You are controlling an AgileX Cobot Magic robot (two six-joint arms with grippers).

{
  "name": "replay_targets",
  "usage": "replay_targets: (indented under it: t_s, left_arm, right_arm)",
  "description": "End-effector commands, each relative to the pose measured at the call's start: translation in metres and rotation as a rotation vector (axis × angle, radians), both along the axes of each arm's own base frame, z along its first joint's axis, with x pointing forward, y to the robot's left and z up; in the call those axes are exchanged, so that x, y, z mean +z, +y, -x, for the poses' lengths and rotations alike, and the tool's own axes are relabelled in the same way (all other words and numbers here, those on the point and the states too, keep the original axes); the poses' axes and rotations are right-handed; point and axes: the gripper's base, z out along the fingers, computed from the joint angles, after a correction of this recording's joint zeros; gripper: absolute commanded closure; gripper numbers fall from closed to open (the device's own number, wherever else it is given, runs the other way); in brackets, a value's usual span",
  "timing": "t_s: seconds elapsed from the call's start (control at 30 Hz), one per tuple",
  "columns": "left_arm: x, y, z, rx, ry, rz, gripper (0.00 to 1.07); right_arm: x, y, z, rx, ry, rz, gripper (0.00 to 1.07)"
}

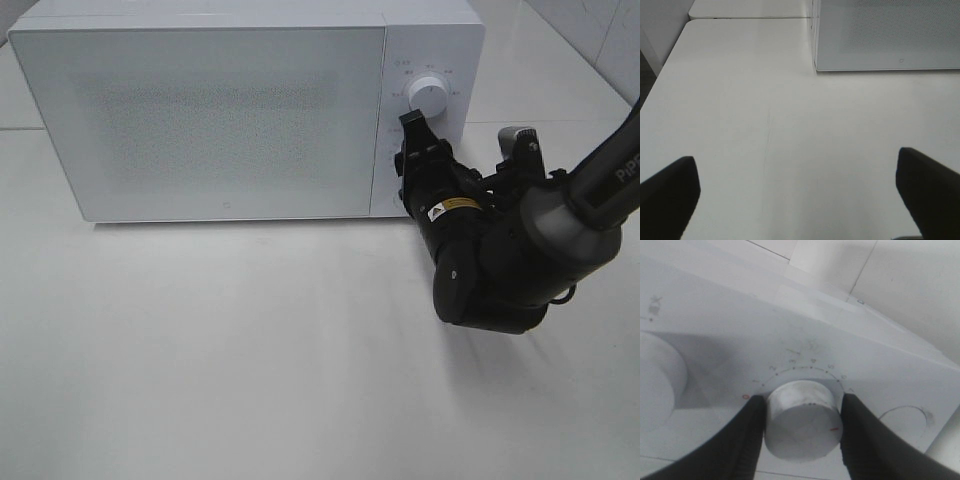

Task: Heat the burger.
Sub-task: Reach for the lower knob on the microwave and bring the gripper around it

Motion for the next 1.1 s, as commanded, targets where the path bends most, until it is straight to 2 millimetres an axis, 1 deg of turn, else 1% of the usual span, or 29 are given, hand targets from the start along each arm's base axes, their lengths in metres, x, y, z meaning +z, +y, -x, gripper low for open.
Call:
replay_targets:
  t_s: [0.03, 0.13, 0.2, 0.23, 0.3, 0.4, 0.63, 0.93, 1.0, 1.03, 1.1]
  left_arm:
    - [0.0001, -0.0009, 0.0027, -0.001, -0.033, 0.007, 0.06]
    - [0.0001, -0.0009, 0.0027, -0.001, -0.033, 0.007, 0.06]
    - [0.0001, -0.0009, 0.0027, -0.001, -0.033, 0.007, 0.06]
    - [0.0001, -0.0009, 0.0027, -0.001, -0.033, 0.007, 0.06]
    - [0.0001, -0.0009, 0.0027, -0.001, -0.033, 0.007, 0.06]
    - [0.0001, -0.0009, 0.0027, -0.001, -0.033, 0.007, 0.06]
    - [0.0001, -0.0009, 0.0027, -0.001, -0.033, 0.007, 0.06]
    - [0.0001, -0.0009, 0.0027, -0.001, -0.033, 0.007, 0.06]
    - [0.0001, -0.0009, 0.0027, -0.001, -0.033, 0.007, 0.06]
    - [0.0001, -0.0009, 0.0027, -0.001, -0.033, 0.007, 0.06]
    - [0.0001, -0.0009, 0.0027, -0.001, -0.033, 0.007, 0.06]
  right_arm:
    - [0.0294, 0.0309, -0.0029, 0.223, -0.204, -0.228, 1.07]
    - [0.0302, 0.0308, -0.0029, 0.221, -0.207, -0.268, 1.07]
    - [0.0307, 0.0307, -0.0029, 0.211, -0.191, -0.419, 1.07]
    - [0.0307, 0.0307, -0.0029, 0.211, -0.191, -0.419, 1.07]
    - [0.0309, 0.0317, -0.0026, 0.218, -0.180, -0.484, 1.07]
    - [0.0310, 0.0321, -0.0025, 0.219, -0.175, -0.517, 1.07]
    - [0.0310, 0.0321, -0.0025, 0.219, -0.176, -0.518, 1.07]
    - [0.0325, 0.0297, -0.0030, 0.196, -0.197, -0.527, 1.04]
    - [0.0325, 0.0267, -0.0037, 0.162, -0.204, -0.534, 0.98]
    - [0.0325, 0.0267, -0.0037, 0.162, -0.204, -0.534, 0.98]
    - [0.0320, 0.0246, -0.0041, 0.139, -0.205, -0.532, 0.89]
